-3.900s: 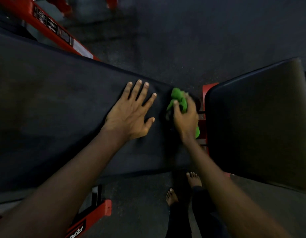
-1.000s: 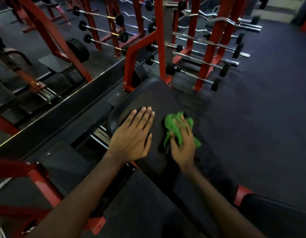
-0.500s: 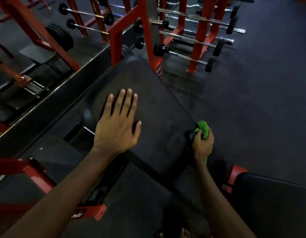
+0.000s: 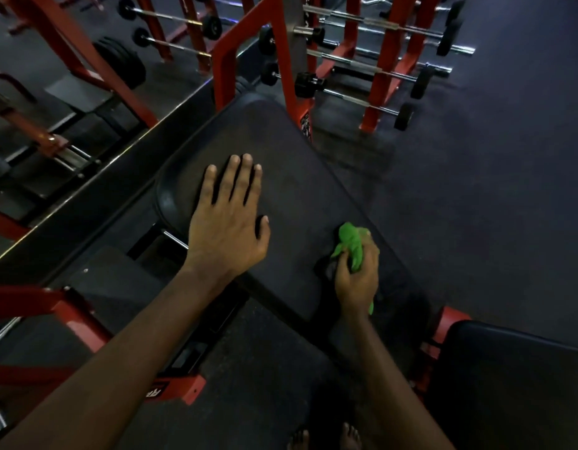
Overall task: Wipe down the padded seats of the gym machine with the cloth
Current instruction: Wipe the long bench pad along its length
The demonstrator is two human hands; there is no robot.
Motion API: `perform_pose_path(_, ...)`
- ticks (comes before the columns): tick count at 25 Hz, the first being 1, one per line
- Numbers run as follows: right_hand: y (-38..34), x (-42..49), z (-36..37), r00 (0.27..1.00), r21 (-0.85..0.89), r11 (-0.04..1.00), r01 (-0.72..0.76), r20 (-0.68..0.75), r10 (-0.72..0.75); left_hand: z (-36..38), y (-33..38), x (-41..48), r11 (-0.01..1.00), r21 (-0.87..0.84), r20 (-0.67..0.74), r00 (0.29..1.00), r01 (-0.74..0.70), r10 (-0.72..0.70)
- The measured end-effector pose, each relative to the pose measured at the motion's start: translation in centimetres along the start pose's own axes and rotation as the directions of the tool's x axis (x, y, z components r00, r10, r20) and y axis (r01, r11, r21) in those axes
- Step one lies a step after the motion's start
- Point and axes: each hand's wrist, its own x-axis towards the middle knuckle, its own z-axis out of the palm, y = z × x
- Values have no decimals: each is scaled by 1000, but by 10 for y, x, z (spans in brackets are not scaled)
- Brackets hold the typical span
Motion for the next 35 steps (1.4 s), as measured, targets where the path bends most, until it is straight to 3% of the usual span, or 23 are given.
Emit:
perform_pose_path(3,8,37,-5,965,7,967,-253,-62,253,12,36,2,980,-79,-24,983,-182,180)
perform_pose_path(6,20,1,-15,978,125,971,-205,52,200,33,66,4,940,-77,48,940,-332,336)
perform_pose_path(8,33,-29,-28,985,163,978,-128,133,107,43,71,4,931,6,102,926,-366,363)
perform_pose_path(10,43,-29,-40,973,186,956,-226,85,213,48,71,4,933,35,106,930,-358,352)
perform_pose_path(13,33,-8,-58,886,183,876,-447,-45,461,48,73,3,939,52,95,937,-341,335)
perform_pose_path(16,32,1,-67,773,56,772,-633,-16,635,48,74,6,943,59,111,941,-328,320)
perform_pose_path(18,34,4,-70,730,110,722,-683,67,680,51,74,5,944,70,106,943,-324,316)
perform_pose_path(21,25,18,-77,540,305,450,-839,375,753,51,74,5,943,83,111,943,-323,313)
perform_pose_path(22,20,23,-80,533,346,416,-841,404,743,49,74,4,942,86,110,943,-324,315)
perform_pose_path(23,16,28,-83,594,382,471,-795,339,729,49,75,4,941,90,108,943,-326,316)
perform_pose_path(25,2,36,-91,799,256,774,-579,-13,601,48,75,3,942,89,100,943,-325,316)
perform_pose_path(26,-9,38,-96,890,66,908,-413,-181,418,48,76,4,942,90,98,944,-324,316)
perform_pose_path(27,-17,38,-97,941,-149,958,-247,-274,200,48,76,4,942,93,98,944,-324,315)
perform_pose_path(28,-25,36,-94,961,-311,943,-116,-274,28,48,76,4,941,97,98,944,-323,314)
perform_pose_path(30,-32,20,-75,989,-437,897,62,-91,-113,48,75,4,939,103,95,943,-327,318)
perform_pose_path(32,-23,-11,-56,975,-353,925,145,212,-72,48,76,3,936,105,91,940,-337,328)
perform_pose_path(33,-21,-23,-53,961,-295,948,117,274,-33,49,76,3,934,109,90,940,-339,330)
perform_pose_path(35,-9,-26,-59,979,-233,971,59,204,-10,50,76,4,936,107,74,942,-335,328)
